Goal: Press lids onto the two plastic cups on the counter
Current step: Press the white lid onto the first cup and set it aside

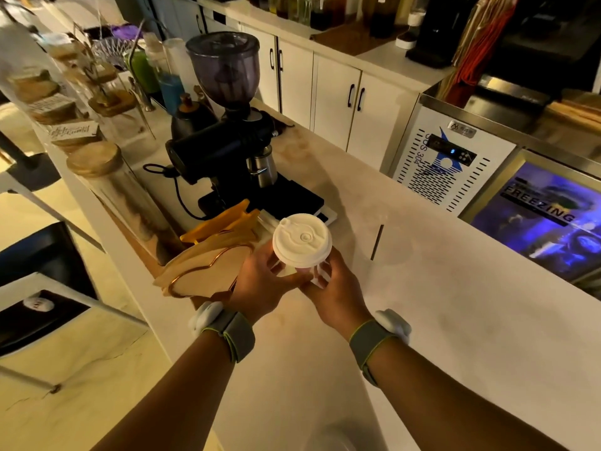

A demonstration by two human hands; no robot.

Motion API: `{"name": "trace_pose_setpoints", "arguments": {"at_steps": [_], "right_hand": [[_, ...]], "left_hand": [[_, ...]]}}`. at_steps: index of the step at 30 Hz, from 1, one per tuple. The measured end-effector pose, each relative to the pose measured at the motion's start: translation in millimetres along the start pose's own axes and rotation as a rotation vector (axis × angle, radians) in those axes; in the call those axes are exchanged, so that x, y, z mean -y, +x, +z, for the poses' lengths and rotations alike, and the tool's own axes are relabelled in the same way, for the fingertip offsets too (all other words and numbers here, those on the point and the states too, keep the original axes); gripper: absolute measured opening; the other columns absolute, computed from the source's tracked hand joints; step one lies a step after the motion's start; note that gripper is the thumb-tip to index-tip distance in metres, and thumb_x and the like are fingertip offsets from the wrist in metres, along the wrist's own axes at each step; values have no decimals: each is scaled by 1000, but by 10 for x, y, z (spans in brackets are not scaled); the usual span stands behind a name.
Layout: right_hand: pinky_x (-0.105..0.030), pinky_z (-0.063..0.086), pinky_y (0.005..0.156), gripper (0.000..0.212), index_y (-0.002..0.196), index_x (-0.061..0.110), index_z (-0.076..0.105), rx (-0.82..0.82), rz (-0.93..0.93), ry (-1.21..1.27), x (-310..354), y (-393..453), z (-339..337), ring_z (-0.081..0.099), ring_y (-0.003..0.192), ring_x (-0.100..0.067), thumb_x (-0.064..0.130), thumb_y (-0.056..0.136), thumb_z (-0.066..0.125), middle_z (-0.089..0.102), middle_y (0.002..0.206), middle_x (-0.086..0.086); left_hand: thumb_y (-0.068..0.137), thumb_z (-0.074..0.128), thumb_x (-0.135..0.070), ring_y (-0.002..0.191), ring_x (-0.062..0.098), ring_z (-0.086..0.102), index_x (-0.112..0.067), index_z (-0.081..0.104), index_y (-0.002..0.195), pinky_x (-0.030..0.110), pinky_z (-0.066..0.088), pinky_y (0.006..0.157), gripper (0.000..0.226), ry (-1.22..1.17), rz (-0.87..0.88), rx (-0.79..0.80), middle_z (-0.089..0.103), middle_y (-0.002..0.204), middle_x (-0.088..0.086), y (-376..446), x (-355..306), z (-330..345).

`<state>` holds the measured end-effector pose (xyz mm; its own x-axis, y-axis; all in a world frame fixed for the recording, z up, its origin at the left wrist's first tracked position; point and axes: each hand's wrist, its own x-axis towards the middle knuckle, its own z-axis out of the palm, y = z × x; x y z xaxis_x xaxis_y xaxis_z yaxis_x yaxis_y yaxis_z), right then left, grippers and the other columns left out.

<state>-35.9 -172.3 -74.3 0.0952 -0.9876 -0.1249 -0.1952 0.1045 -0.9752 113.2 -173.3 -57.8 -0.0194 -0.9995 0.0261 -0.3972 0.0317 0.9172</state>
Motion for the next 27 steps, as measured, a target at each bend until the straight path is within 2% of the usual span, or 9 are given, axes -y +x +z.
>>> {"name": "trace_pose_setpoints", "arguments": {"at_steps": [3,6,10,14,19,21,23,25,27], "right_hand": [[-36,44,102,73,140,37,38,-28,-8,26,-61,90,57,48,124,-13,20,80,76,53,139,5],[-36,46,101,75,140,36,38,-50,-18,20,-111,173,84,48,124,-12,18,79,77,52,138,6],[-24,44,93,74,139,38,38,-60,-38,2,-127,236,81,49,116,-6,22,79,77,53,136,10],[-28,44,97,73,141,37,36,-57,-30,18,-138,235,91,48,121,-9,23,80,75,51,140,6],[-1,37,85,75,142,32,36,-70,-77,-67,-140,225,84,45,119,-2,20,79,77,51,140,4],[0,36,84,76,142,32,35,-72,-78,-74,-134,217,78,43,119,0,20,80,77,51,141,5],[-11,37,90,78,143,33,33,-67,-76,-98,-129,208,72,41,120,-1,21,80,77,50,141,4],[-21,38,93,79,144,32,32,-62,-65,-132,-129,181,72,40,119,-3,23,80,76,49,141,3],[-22,39,92,81,145,31,29,-55,-55,-170,-145,121,57,42,121,-8,27,79,76,47,143,3]], "left_hand": [[66,76,-43,117,4,51,-26,49,136,3,41,88,77,-1,0,11,56,124,-17,123,65,14],[66,77,-40,117,5,52,-23,50,136,-3,39,81,77,-17,5,14,57,123,-16,223,114,7],[68,78,-39,120,7,51,-21,50,138,-3,37,84,77,-15,8,13,59,131,-8,299,160,13],[69,77,-39,117,-1,51,-26,49,136,-1,38,86,73,-35,21,-5,55,124,-25,267,169,45],[70,76,-44,109,-25,48,-36,45,134,1,37,90,71,-39,-3,-4,51,119,-38,232,186,53],[70,75,-49,115,-16,49,-36,44,136,6,37,96,74,-29,-15,2,50,121,-38,221,185,53],[69,73,-53,124,-1,48,-31,44,139,15,37,102,79,-25,-17,23,52,126,-29,214,190,60],[69,72,-54,125,7,47,-27,43,141,20,36,104,83,-10,-32,35,52,129,-20,186,182,70],[70,73,-50,127,11,47,-26,40,143,26,36,106,84,6,-54,30,51,131,-16,133,163,89]]}}
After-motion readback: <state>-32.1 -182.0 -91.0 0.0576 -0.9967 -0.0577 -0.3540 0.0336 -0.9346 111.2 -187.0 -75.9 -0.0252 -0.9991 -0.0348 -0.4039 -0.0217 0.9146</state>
